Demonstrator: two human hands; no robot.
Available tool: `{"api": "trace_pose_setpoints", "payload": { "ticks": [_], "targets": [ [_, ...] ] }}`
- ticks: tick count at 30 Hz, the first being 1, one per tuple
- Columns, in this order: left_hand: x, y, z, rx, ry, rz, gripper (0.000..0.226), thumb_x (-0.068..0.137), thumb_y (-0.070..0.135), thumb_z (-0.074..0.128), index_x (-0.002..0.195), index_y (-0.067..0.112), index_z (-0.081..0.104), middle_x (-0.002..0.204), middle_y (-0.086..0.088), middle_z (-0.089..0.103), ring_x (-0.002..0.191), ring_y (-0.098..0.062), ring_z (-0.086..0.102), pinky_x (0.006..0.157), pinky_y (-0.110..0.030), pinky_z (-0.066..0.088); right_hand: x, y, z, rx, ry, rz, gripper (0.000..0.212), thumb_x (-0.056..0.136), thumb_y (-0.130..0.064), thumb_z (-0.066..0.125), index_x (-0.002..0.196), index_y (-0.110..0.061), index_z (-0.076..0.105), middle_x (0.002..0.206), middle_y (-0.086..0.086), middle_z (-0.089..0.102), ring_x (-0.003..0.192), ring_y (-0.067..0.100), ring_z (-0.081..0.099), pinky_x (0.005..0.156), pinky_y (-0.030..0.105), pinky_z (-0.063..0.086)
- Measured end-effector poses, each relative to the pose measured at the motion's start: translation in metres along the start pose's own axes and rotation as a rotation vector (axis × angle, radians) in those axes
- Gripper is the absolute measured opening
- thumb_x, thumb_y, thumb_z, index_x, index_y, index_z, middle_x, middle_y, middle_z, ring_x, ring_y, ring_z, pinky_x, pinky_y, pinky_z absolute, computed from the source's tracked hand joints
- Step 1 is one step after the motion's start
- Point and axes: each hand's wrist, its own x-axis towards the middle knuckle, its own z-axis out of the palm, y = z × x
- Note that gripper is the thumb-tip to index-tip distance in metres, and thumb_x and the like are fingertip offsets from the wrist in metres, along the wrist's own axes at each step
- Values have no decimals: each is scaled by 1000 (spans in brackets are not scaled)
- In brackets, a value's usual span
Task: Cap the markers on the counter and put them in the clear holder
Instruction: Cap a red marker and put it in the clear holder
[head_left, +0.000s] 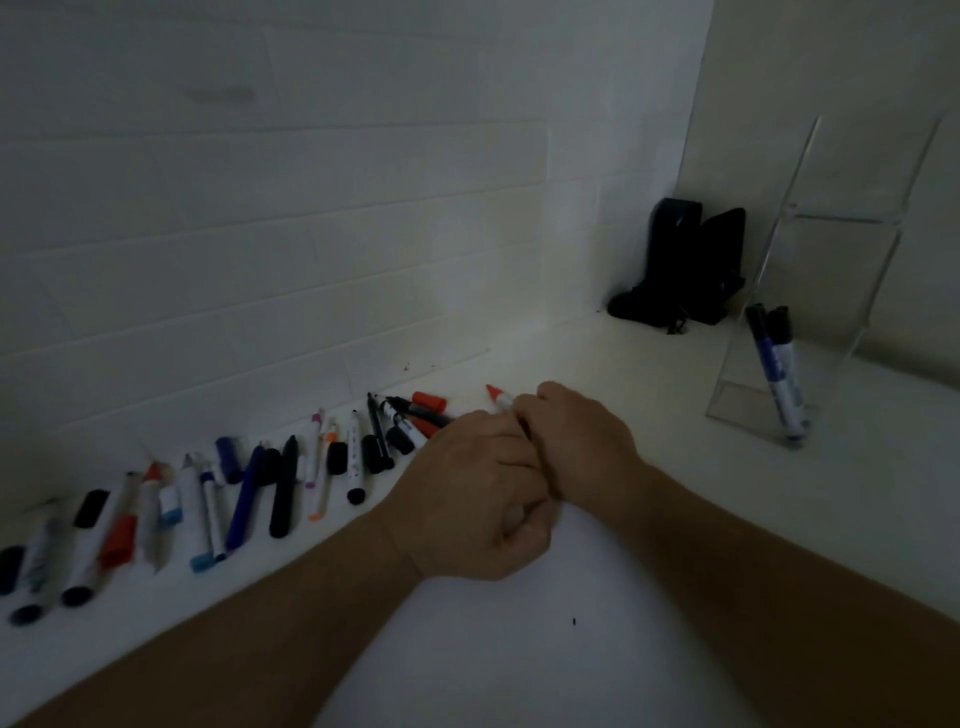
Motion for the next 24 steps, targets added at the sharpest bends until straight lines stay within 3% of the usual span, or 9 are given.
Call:
{"api": "trace_pose_setpoints", "payload": {
  "ticks": [2,4,6,10,14,18,21,24],
  "targets": [
    [0,1,-3,8,23,-5,17,83,18,64,68,13,70,75,-1,68,76,-19,57,77,-30,43,-2,2,-1,69,23,69,14,99,-40,45,94,-28,47,93,2,51,86,26,55,66,34,36],
    [-1,-5,-6,52,13,-48,15,85,19,64,73,15,72,79,1,69,78,-19,57,77,-31,45,-3,3,-1,114,93,104,20,101,-43,44,88,-27,41,85,3,54,79,26,55,62,34,35],
    [0,-18,-11,161,-70,-198,19,88,27,56,87,22,74,91,4,72,84,-22,61,78,-37,48,-3,5,-1,183,151,130,19,103,-43,41,94,-27,40,82,6,60,69,26,50,58,34,35],
    [8,-60,-29,350,-204,-729,37,83,42,49,116,34,66,114,5,68,108,-24,56,90,-37,47,-2,11,-4,331,200,187,16,105,-38,36,118,-29,35,72,-1,54,57,17,50,49,32,32],
    [17,-100,-39,417,-503,-994,52,80,65,52,127,43,55,126,3,61,119,-27,46,91,-40,44,-1,12,0,353,188,166,21,106,-38,35,125,-30,34,73,-1,54,57,17,51,50,31,32],
    [27,-115,-28,452,-686,-1076,59,71,76,49,122,47,55,117,2,59,115,-26,48,96,-42,39,-3,14,0,368,186,146,21,106,-38,36,125,-30,35,72,-3,53,56,15,51,49,32,35],
    [32,-116,-23,434,-684,-1051,46,77,67,52,117,46,59,106,7,56,105,-20,48,90,-43,32,-3,15,0,362,183,137,26,106,-40,36,130,-30,34,71,-4,53,57,14,51,47,31,33],
    [31,-110,-22,463,-564,-980,30,87,56,50,105,41,68,102,8,65,100,-20,54,92,-42,36,-3,17,0,385,163,128,35,105,-45,36,137,-30,34,83,1,62,62,17,52,51,32,33]
  ]
}}
